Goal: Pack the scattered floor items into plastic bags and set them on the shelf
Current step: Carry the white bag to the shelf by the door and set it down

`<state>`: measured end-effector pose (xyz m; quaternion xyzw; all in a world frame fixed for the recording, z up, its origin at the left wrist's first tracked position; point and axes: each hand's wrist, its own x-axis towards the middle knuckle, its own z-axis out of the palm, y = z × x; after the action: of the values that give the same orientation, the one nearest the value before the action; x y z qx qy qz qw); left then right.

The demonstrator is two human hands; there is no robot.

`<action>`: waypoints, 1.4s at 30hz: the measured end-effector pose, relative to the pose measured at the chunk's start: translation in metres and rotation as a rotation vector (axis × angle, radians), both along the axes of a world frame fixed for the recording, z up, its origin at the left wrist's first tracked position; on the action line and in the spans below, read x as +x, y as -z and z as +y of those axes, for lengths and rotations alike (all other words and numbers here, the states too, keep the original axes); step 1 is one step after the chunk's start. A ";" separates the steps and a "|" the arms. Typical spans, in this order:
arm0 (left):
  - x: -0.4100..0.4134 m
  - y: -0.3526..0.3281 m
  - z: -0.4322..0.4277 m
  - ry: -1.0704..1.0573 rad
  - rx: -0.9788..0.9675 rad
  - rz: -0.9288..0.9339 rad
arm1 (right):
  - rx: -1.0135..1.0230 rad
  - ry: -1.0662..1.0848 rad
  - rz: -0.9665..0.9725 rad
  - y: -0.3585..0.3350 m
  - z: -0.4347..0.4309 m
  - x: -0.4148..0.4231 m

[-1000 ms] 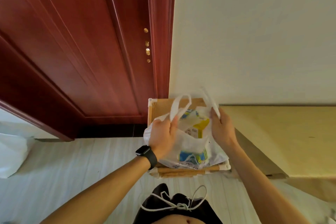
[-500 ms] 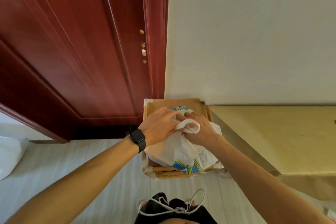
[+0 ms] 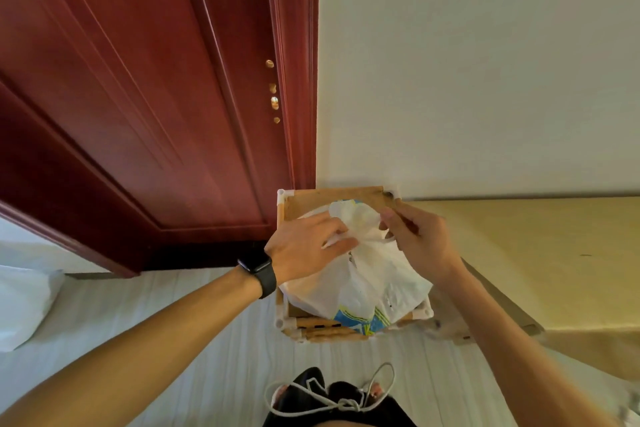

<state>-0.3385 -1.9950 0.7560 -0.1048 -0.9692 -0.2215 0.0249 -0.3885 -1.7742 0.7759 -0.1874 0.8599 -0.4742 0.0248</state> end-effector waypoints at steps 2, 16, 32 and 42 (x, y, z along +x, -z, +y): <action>0.006 0.001 -0.005 -0.160 0.302 -0.110 | -0.017 -0.002 -0.074 -0.001 0.005 0.003; 0.053 0.053 0.016 -0.523 0.315 -0.039 | 0.186 0.218 -0.153 0.083 0.000 -0.040; -0.005 0.043 0.017 -0.273 0.050 0.209 | 0.191 0.310 -0.083 0.101 -0.006 -0.033; -0.010 0.068 0.035 -0.204 -0.270 -0.216 | 0.196 0.120 0.274 0.079 -0.024 -0.003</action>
<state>-0.3485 -1.9599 0.6878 0.0159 -0.9927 -0.0959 -0.0710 -0.3913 -1.7979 0.6970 -0.1953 0.9071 -0.3585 -0.1030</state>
